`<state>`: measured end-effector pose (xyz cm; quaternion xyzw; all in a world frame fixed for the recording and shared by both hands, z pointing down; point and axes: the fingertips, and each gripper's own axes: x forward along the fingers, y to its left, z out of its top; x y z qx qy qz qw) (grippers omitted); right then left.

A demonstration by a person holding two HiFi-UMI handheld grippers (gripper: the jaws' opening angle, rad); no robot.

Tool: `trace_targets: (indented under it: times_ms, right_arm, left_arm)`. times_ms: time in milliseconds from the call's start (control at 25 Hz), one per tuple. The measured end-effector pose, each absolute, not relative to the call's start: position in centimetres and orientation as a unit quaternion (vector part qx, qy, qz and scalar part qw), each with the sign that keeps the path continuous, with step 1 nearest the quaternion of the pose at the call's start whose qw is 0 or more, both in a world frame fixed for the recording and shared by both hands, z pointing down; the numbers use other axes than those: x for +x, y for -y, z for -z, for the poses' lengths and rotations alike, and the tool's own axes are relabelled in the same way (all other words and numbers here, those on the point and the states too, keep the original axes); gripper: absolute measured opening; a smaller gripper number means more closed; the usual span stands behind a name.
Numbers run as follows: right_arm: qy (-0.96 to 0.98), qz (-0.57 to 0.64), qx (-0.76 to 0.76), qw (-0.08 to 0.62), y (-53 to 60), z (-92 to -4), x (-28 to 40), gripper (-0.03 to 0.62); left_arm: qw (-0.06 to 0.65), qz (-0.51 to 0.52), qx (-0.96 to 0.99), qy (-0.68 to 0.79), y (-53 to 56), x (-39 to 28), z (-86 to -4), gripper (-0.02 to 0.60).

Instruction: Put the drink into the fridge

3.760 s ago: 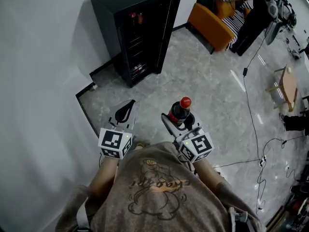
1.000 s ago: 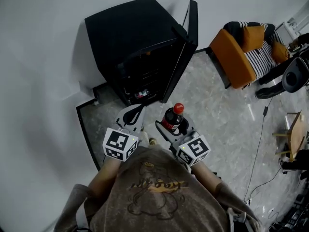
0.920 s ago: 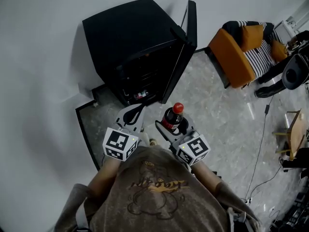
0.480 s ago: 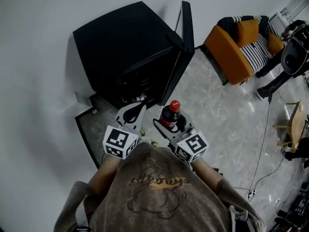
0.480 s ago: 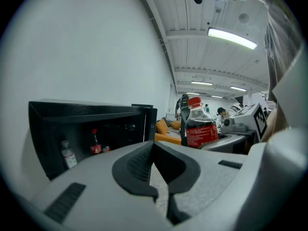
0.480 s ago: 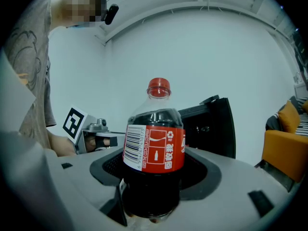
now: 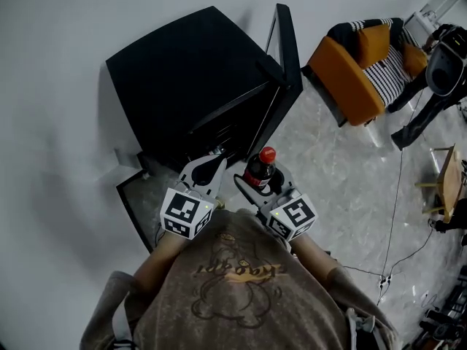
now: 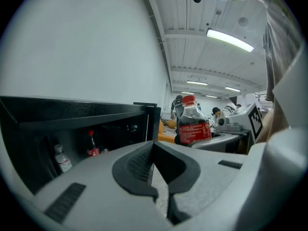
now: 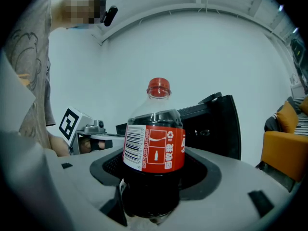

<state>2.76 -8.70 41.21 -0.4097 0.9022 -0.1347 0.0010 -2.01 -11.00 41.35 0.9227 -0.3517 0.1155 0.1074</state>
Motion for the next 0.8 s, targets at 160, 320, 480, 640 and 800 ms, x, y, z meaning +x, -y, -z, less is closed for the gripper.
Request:
trace_targets:
  times_ms: [160, 320, 480, 640, 800]
  right_arm:
    - [-0.902, 0.140, -0.407, -0.002, 9.9, -41.6, 2.7, 0.314]
    - [-0.907, 0.135, -0.398, -0.005, 11.2, -41.5, 3.1, 0.314]
    - [-0.913, 0.130, -0.388, -0.006, 12.5, -41.0, 3.7, 0.314]
    - [-0.918, 0.127, -0.376, -0.006, 13.7, -41.1, 3.9, 0.314]
    - [-0.921, 0.130, -0.366, -0.012, 14.6, -42.3, 3.7, 0.314]
  left_arm:
    - [0.109, -0.118, 0.923, 0.349, 12.0, -2.0, -41.3, 0.003]
    - [0.111, -0.121, 0.920, 0.355, 12.9, -1.8, -41.3, 0.003]
    - [0.114, -0.117, 0.918, 0.362, 13.5, -1.2, -41.0, 0.003]
    - [0.120, -0.113, 0.914, 0.370, 14.2, -0.8, -40.9, 0.003]
    - [0.123, -0.111, 0.912, 0.377, 14.6, -0.7, -40.8, 0.003]
